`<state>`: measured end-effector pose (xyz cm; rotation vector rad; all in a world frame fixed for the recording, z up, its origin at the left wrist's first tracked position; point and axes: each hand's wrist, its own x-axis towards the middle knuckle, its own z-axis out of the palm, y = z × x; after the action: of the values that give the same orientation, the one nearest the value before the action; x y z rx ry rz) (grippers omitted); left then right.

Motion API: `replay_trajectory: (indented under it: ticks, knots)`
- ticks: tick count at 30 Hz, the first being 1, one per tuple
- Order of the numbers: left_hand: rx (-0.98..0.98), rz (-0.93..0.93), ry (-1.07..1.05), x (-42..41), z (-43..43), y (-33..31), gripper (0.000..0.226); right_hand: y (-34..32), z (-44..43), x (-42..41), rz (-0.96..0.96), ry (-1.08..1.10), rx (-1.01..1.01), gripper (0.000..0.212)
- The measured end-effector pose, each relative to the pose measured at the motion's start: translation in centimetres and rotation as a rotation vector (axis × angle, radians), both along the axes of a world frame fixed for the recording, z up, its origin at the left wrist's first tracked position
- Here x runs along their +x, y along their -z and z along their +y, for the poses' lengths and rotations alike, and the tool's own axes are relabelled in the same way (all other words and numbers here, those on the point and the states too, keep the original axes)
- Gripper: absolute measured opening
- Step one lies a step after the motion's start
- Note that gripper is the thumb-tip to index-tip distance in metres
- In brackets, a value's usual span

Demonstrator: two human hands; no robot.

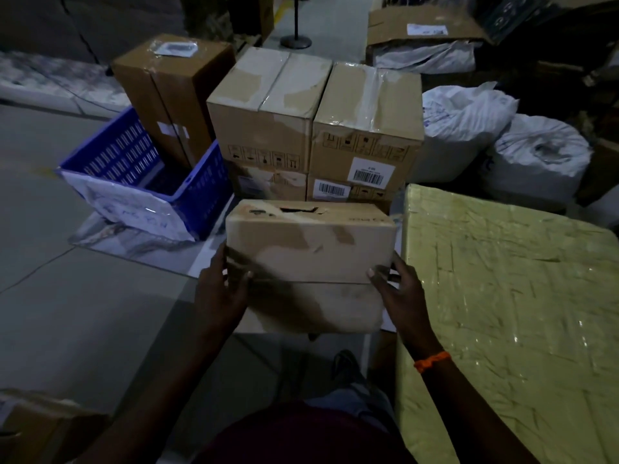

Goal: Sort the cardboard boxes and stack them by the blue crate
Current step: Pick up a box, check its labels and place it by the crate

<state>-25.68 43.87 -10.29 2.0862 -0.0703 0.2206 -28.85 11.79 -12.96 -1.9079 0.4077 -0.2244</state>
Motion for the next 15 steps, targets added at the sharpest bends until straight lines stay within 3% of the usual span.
replay_trajectory:
  ticks: [4, 9, 15]
  knots:
    - [0.063, 0.057, -0.025, 1.6, -0.7, -0.8, 0.071, -0.7, -0.1, 1.7, 0.025, 0.003, -0.058, 0.057]
    - [0.107, 0.035, 0.075, 4.5, -1.6, -0.9, 0.052, -1.0, -0.5, 4.9, 0.053, 0.002, -0.162, 0.051]
    - [0.254, 0.195, 0.083, 7.7, -1.5, 0.6, 0.046, -0.6, -2.1, 7.8, 0.1, -0.034, -0.203, 0.048]
